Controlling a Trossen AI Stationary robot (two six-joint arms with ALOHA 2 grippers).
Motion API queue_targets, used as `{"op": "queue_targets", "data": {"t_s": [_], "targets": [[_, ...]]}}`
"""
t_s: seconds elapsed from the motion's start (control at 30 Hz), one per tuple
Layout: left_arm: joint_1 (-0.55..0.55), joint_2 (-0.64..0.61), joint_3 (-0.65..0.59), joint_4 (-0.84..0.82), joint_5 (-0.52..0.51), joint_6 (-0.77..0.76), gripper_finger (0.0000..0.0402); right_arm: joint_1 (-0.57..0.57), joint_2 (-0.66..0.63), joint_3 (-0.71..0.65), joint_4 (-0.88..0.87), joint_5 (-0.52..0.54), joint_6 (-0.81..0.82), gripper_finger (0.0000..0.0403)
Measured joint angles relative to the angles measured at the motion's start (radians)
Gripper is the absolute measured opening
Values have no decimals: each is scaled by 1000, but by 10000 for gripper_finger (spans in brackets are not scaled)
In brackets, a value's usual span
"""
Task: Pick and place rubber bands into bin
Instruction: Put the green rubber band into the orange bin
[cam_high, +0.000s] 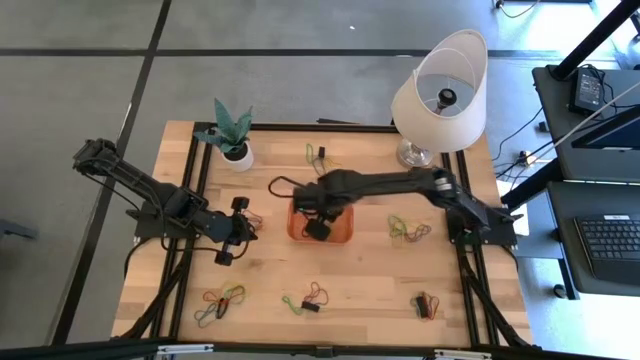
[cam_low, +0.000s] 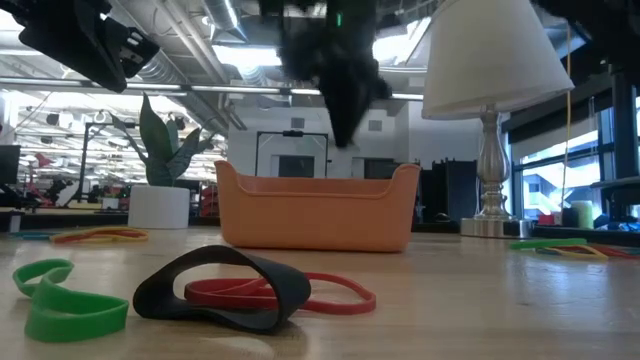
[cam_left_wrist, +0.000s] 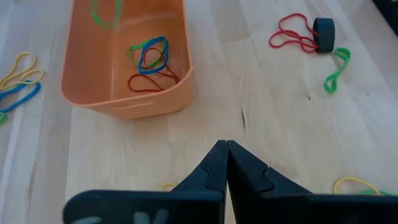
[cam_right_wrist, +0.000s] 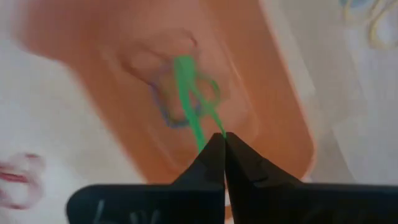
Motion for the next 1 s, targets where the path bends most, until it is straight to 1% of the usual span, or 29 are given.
{"op": "queue_targets", "data": {"t_s": [0.13, 0.23, 0.33, 0.6, 1.0], "targets": [[0, 0, 0, 0, 0, 0, 3, -16, 62, -20, -47, -67, -59, 0], [0, 0, 0, 0, 0, 0, 3, -16, 91, -44, -44, -79, -85, 0], [0, 0, 0, 0, 0, 0, 3, -16, 92, -72, -7, -79, -101, 4], [0, 0, 0, 0, -11, 2, 3, -16, 92, -84, 31, -79, -103, 39], [0, 0, 0, 0, -12, 3, 3, -16, 91, -84, 35, -79, -101, 94]]}}
